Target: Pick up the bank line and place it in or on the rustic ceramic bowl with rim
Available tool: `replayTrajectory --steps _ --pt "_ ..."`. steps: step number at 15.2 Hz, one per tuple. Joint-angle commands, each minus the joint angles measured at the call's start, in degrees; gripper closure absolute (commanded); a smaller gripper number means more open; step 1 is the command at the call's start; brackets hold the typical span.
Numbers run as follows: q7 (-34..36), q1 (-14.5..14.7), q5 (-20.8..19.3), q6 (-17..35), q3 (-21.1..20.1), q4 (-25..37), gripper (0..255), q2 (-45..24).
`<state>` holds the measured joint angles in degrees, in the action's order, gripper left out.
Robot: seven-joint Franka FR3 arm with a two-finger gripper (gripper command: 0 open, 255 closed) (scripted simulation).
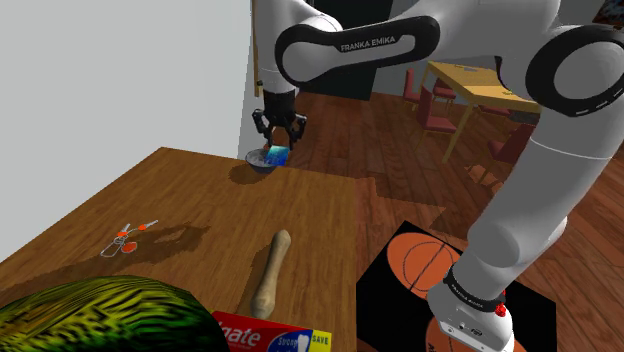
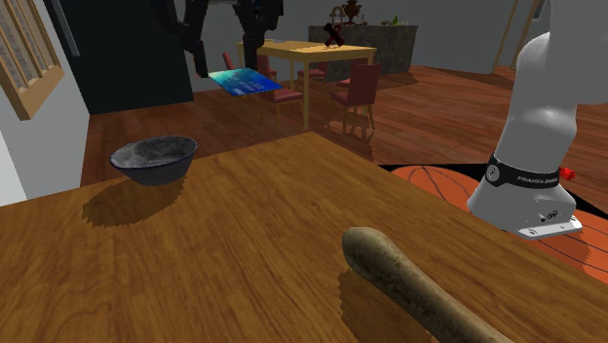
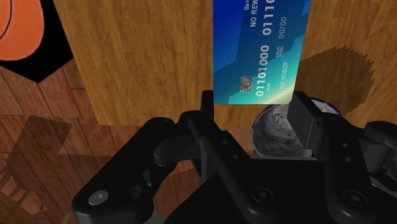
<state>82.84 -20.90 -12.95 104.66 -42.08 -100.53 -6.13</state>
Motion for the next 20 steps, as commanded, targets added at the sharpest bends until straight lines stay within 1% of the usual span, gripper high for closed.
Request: replayTrajectory --steps 1,4,7,10,12,20 --pt "0.18 0.56 -3.38 -1.44 0.52 5.19 255 -5.07" --pt "-0.48 2.13 -7.36 -4.21 1.87 13.37 255 -11.81" --pt "-1.83 4.55 -10.97 -7.67 3.54 23.07 255 -18.84" --pt "-4.06 8.06 -14.34 -12.12 5.57 35.27 255 -26.63" --pt "-6.28 11.35 -16.58 -16.02 7.19 45.85 255 -32.75" --pt "-4.48 8.64 -16.16 -9.01 6.91 36.69 255 -31.29"
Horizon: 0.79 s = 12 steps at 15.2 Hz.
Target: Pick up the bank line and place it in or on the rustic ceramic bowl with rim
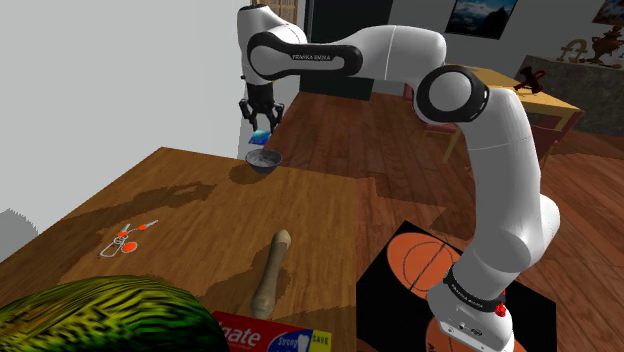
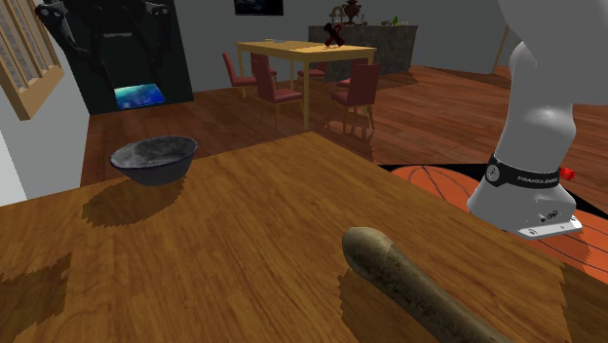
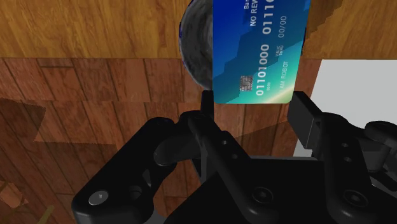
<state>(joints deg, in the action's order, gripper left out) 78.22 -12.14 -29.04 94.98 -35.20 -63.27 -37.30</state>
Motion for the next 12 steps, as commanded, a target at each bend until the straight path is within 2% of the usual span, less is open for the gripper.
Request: replayTrajectory --steps 1,7,12 --pt "0.35 -0.37 -0.09 1.46 0.03 -1.49 255 -0.06" --pt "1.64 -1.6 -0.46 6.35 0.17 -6.74 255 -0.14" --pt "1.64 -1.6 -0.47 6.35 0.17 -6.74 255 -0.14"
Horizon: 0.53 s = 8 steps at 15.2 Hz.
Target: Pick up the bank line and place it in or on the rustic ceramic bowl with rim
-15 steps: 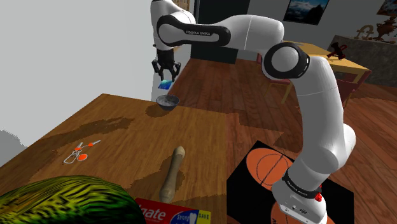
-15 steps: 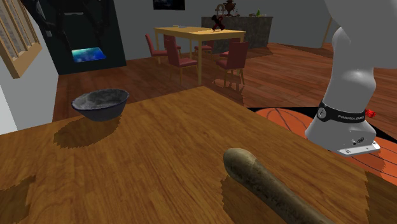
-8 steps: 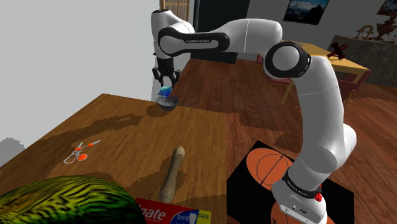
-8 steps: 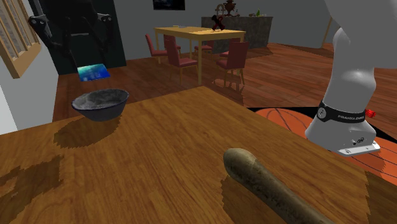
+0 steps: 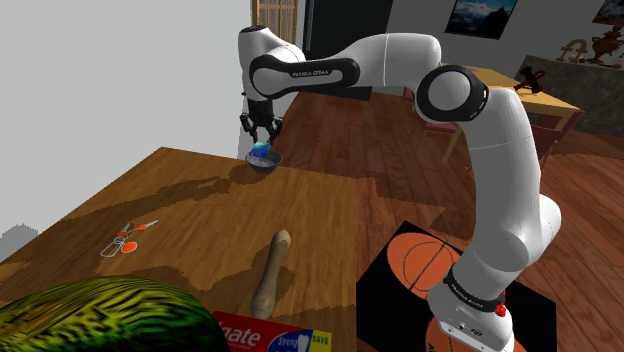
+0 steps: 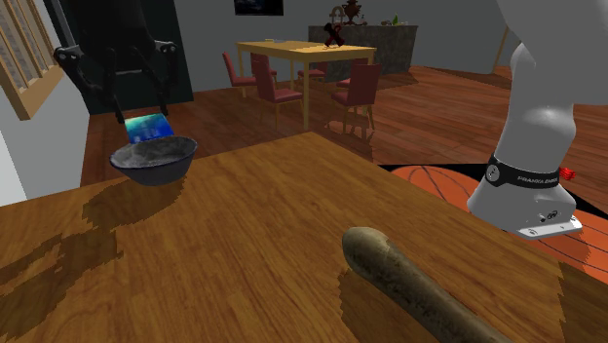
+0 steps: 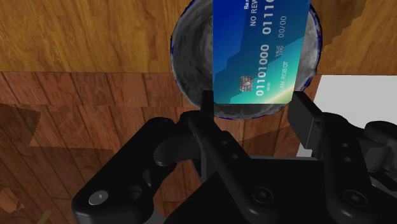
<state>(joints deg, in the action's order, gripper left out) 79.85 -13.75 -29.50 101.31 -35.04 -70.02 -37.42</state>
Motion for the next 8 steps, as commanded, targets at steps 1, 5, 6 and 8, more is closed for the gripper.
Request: replayTrajectory --steps 1,5,6,8 --pt "0.01 0.01 -0.01 0.02 0.0 0.01 255 -0.02" --pt "0.01 0.01 -0.01 0.01 0.0 0.01 0 -0.02" --pt "0.01 0.01 -0.01 0.01 0.0 0.01 0 -0.02" --pt "0.01 0.01 -0.01 0.01 0.0 0.01 0 -0.02"
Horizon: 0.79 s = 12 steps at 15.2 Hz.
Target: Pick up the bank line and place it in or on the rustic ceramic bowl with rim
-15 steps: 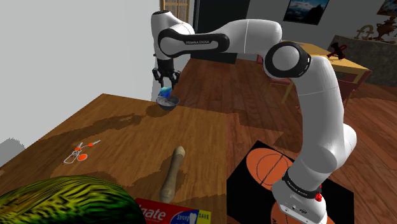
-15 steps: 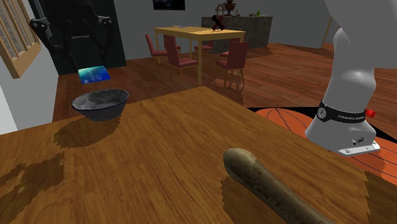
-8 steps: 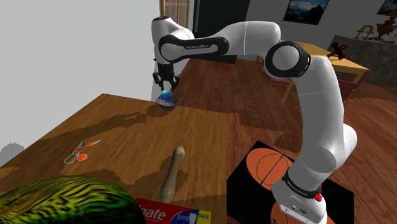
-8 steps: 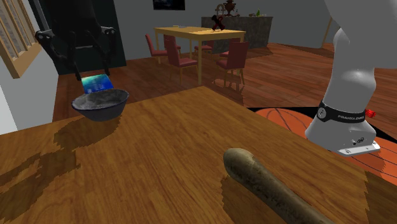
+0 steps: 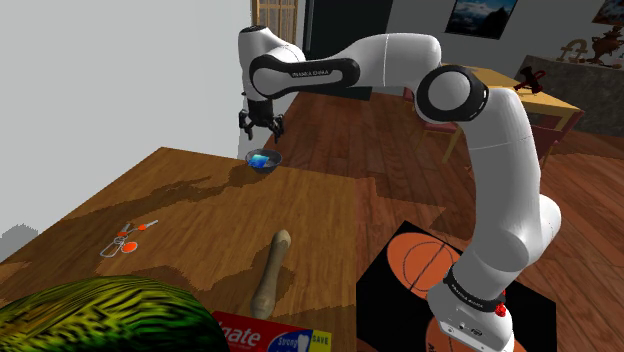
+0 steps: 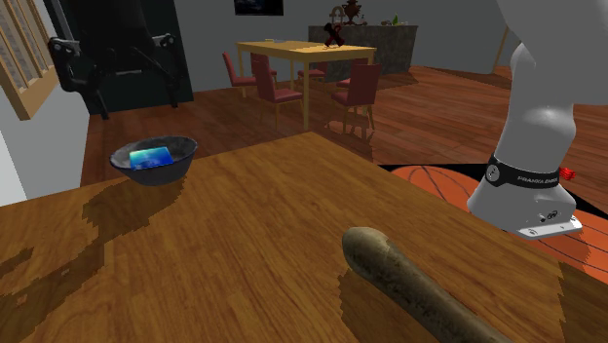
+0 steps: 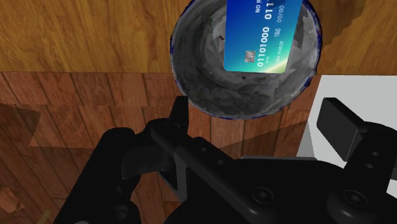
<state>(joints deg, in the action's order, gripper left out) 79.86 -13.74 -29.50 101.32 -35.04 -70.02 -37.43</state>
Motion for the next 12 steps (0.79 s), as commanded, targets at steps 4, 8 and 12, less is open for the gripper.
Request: replayTrajectory --steps 4,8,12 --pt "-0.94 1.64 0.44 -5.4 -0.27 5.5 0 0.29" --pt "-1.2 2.21 0.46 -6.94 -0.28 7.25 0 0.2" --pt "-1.2 2.22 0.46 -6.94 -0.28 7.25 0 0.2"
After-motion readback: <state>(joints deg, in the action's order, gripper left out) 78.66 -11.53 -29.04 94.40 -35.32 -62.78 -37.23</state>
